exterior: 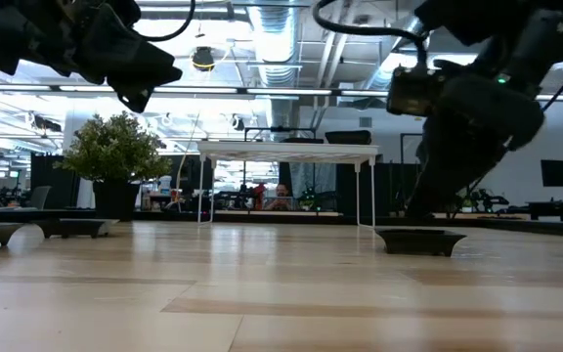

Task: Pick & Place Mini shaped plates
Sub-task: Stack the black square plate on top of the black square plate on the shelf

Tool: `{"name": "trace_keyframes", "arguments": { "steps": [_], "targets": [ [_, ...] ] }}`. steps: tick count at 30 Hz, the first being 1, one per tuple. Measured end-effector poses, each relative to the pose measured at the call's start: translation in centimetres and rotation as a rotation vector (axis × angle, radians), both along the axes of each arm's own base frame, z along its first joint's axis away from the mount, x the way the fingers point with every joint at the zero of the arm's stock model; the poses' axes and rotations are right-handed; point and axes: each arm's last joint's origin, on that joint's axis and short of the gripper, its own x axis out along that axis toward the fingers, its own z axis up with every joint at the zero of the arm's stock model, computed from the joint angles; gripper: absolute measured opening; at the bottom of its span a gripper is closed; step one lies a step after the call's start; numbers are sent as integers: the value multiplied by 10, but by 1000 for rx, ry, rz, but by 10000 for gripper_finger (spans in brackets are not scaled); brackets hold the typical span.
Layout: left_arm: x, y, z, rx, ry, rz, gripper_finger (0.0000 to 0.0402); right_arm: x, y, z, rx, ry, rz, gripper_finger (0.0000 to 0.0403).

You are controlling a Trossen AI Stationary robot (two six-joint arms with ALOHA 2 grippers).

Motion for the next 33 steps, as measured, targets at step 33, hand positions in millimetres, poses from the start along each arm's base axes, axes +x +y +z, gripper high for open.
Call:
{"name": "trace_keyframes", "arguments": {
  "steps": [33],
  "targets": [
    [1,0,0,-2,-8,0,106,21,-48,-22,263,91,184,161]
  ]
}}
